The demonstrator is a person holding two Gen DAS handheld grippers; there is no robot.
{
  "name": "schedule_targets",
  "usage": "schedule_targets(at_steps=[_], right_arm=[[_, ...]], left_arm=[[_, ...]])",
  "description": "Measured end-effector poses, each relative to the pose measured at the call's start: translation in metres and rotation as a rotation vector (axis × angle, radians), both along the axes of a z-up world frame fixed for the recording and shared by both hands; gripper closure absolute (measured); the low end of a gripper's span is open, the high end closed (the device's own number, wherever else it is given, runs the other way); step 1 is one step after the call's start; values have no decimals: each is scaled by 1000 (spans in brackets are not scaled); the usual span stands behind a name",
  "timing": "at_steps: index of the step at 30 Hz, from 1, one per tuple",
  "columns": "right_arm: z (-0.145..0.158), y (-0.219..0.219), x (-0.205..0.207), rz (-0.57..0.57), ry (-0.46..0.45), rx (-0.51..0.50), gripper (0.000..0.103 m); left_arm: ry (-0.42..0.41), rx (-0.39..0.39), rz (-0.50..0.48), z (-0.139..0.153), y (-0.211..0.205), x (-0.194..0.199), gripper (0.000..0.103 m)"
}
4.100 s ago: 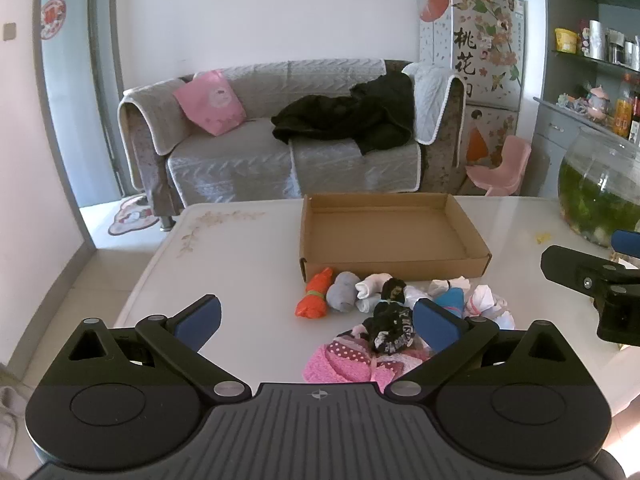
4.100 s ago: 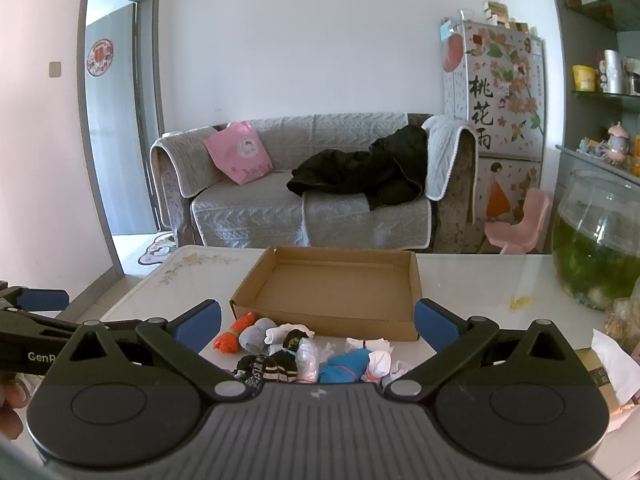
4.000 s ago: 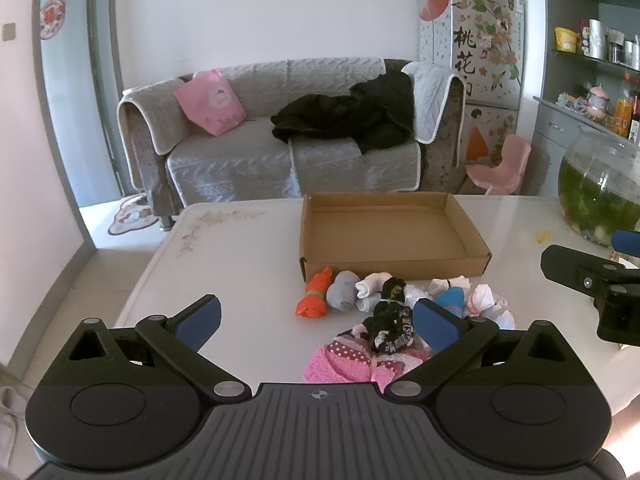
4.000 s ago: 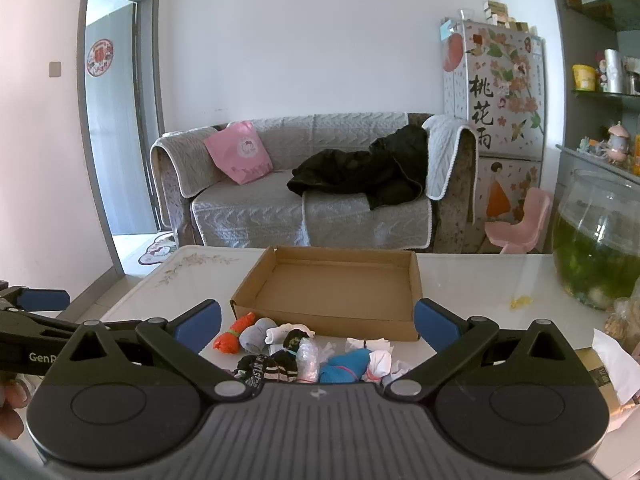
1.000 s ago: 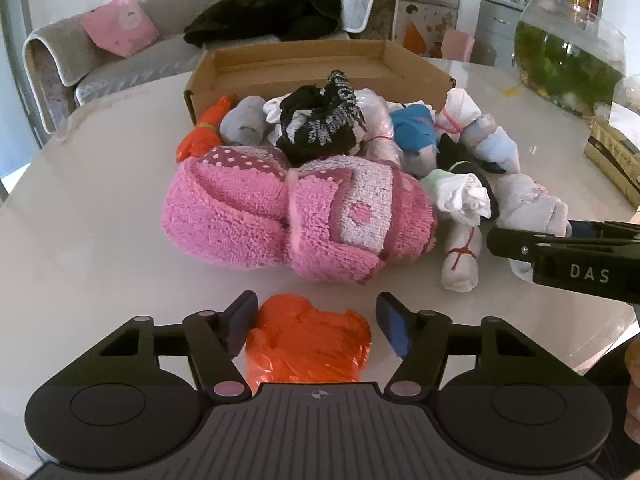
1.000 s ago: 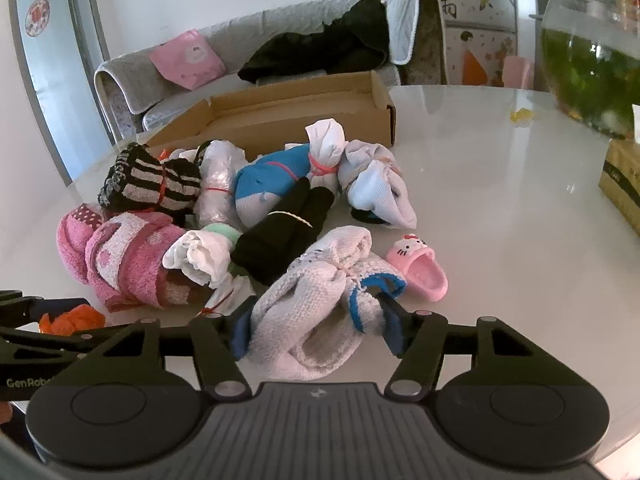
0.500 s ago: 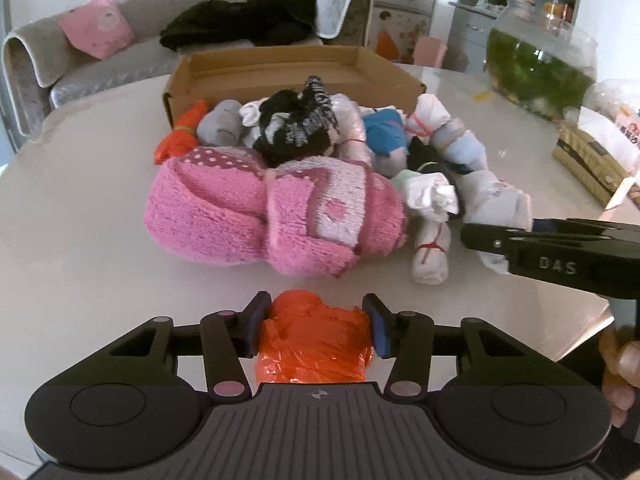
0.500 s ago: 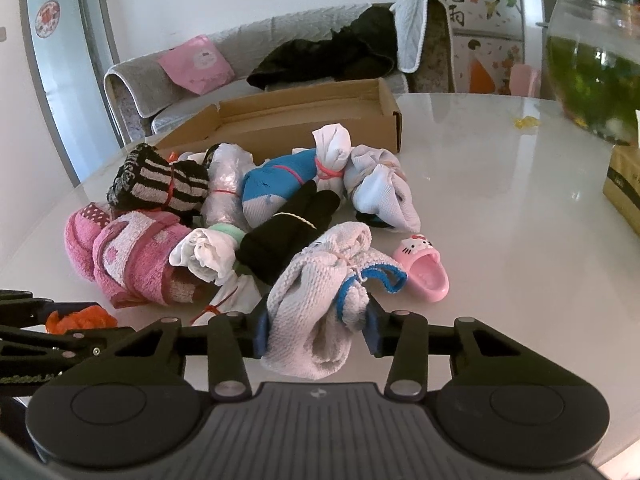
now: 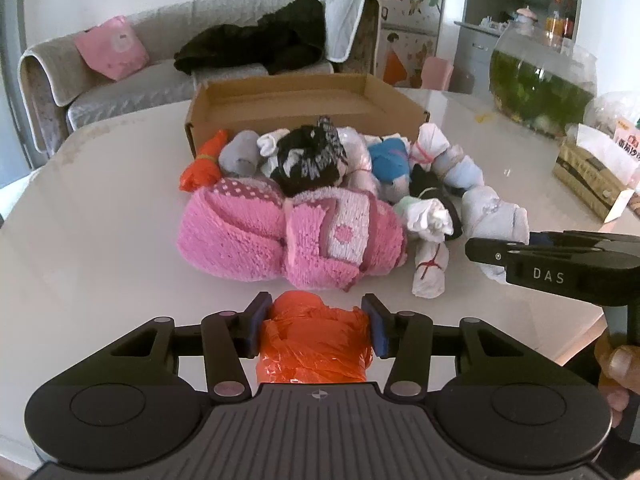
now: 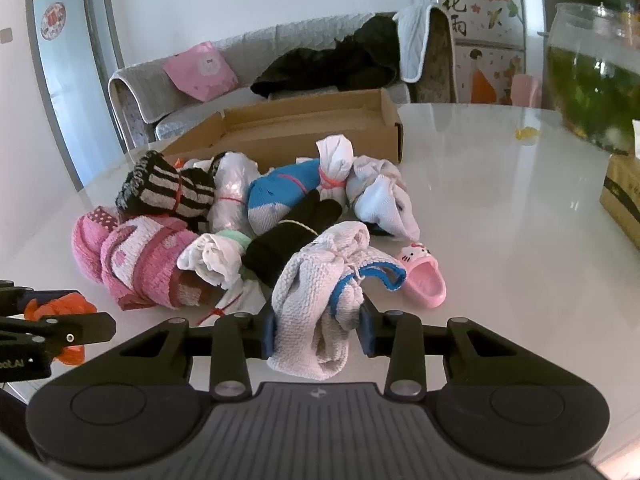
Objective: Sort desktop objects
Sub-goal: 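Carry both held items into the cardboard box and open both tools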
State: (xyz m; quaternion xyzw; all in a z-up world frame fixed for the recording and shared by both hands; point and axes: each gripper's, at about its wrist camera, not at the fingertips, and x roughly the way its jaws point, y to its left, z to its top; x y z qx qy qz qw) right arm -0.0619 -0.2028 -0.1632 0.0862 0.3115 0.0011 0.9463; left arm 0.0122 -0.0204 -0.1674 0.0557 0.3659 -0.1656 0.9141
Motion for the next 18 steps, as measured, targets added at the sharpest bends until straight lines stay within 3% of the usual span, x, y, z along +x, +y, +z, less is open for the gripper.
schedule_targets(at_steps=[9, 18], right_arm=[[29, -7, -14, -10, -106, -12, 68], [62, -12, 16, 15, -179, -57, 68]], left_arm=[[-55, -14, 2, 32, 6, -4, 47], [-102, -36, 19, 70, 10, 27, 47]])
